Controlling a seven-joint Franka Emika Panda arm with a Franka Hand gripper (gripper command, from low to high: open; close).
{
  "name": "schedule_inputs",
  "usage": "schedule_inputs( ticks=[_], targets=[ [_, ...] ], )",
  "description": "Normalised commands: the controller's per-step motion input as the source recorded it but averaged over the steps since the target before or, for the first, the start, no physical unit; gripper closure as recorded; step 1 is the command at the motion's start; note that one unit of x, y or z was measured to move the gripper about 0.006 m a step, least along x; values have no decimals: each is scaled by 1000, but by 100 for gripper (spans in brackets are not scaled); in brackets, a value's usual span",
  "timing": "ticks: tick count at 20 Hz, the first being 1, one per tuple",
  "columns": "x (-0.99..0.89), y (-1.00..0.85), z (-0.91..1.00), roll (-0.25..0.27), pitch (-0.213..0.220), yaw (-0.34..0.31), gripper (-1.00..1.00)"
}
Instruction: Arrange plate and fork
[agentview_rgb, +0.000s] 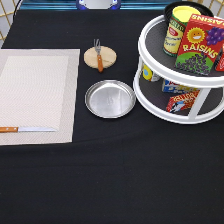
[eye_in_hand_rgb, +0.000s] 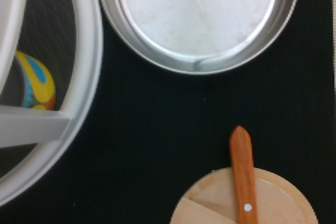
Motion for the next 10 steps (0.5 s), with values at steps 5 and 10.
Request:
schedule_inputs(
  ticks=[5, 10],
  targets=[
    [101, -6, 0, 0, 15, 0, -100],
    [206, -69, 23, 2, 18, 0, -100]
  ],
)
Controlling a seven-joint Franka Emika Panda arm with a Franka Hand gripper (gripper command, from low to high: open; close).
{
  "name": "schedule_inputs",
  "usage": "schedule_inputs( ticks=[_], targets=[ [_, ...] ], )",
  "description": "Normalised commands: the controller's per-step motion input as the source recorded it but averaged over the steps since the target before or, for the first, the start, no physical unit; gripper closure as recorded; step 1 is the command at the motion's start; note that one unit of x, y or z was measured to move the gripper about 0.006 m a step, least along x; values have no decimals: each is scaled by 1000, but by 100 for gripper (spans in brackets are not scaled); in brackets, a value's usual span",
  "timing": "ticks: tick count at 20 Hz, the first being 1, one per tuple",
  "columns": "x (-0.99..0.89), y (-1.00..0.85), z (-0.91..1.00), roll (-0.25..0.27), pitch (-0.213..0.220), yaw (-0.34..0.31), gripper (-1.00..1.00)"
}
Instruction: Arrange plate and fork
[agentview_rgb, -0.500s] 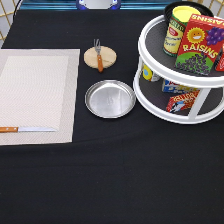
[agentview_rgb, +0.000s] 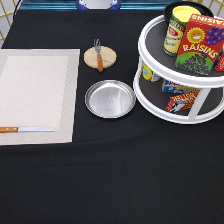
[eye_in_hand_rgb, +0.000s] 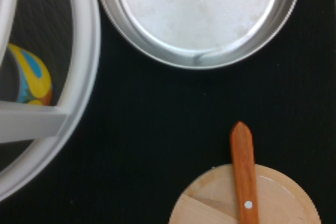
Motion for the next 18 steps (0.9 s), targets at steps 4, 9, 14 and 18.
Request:
schedule_inputs(
  ticks=[4, 9, 14, 18],
  targets=[
    [704, -179, 224, 2, 85, 8, -100],
    [919, -225, 238, 3, 117, 6, -100],
    [939, -222, 185, 10, 113, 2, -100],
    [930, -161, 106, 1, 104, 21, -100]
  ],
)
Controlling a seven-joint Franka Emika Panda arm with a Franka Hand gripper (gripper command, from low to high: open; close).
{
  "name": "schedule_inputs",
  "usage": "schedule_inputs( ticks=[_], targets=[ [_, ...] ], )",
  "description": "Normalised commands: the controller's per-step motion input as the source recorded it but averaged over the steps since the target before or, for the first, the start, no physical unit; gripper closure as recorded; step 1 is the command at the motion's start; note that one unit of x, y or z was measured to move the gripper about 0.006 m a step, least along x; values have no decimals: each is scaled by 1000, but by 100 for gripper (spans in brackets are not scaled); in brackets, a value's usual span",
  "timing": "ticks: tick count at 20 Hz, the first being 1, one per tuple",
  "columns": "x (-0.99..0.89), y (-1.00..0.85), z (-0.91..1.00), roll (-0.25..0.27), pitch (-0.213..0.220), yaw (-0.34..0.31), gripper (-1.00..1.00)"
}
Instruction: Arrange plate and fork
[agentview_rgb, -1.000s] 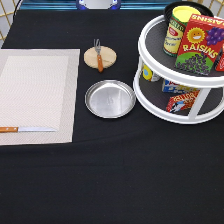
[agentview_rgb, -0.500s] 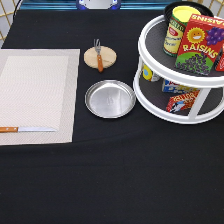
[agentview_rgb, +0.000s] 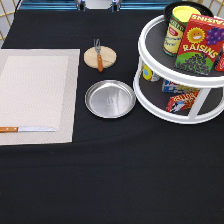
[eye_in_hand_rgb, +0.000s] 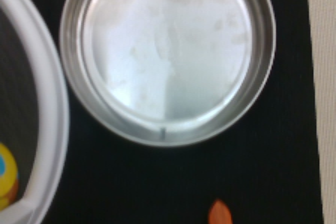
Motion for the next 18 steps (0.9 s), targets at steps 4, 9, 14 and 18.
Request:
schedule_inputs(
  ticks=[4, 9, 14, 18],
  targets=[
    [909, -68, 2, 0, 68, 57, -100],
    [849, -72, -2, 5, 51, 81, -100],
    [719, -243, -80, 51, 31, 108, -100],
    [669, -359, -222, 65, 32, 114, -100]
  ],
)
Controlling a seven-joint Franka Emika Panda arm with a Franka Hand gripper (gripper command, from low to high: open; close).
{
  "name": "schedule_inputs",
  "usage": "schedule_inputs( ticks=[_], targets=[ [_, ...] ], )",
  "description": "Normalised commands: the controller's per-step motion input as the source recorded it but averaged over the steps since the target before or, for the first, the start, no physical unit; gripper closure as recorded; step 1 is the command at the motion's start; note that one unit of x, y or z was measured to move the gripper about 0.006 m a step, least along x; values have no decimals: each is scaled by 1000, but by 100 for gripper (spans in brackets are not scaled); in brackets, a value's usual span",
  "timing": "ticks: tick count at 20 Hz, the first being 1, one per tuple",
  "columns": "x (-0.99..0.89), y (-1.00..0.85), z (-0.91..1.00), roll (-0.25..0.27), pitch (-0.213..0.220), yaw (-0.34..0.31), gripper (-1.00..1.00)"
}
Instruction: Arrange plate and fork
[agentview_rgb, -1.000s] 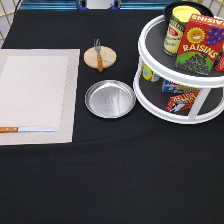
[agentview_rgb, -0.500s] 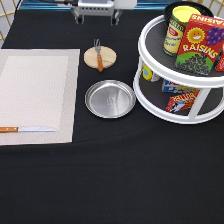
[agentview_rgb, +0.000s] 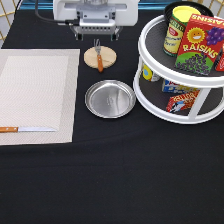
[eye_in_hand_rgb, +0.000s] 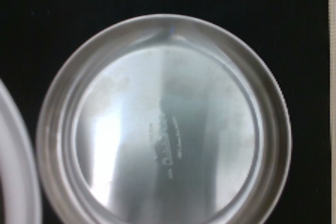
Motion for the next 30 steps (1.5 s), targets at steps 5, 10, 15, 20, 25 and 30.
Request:
schedule_inputs(
  ticks=[5, 10, 15, 20, 25, 30],
  targets=[
    [683, -320, -313, 59, 44, 103, -100],
    [770, 46, -203, 1, 83, 44, -100],
    [566, 288, -226, -5, 119, -43, -100],
    [229, 153, -351, 0, 94, -89, -100],
    [377, 73, -263, 3, 111, -87, -100],
    [631, 279, -17, 0, 99, -46, -100]
  ],
)
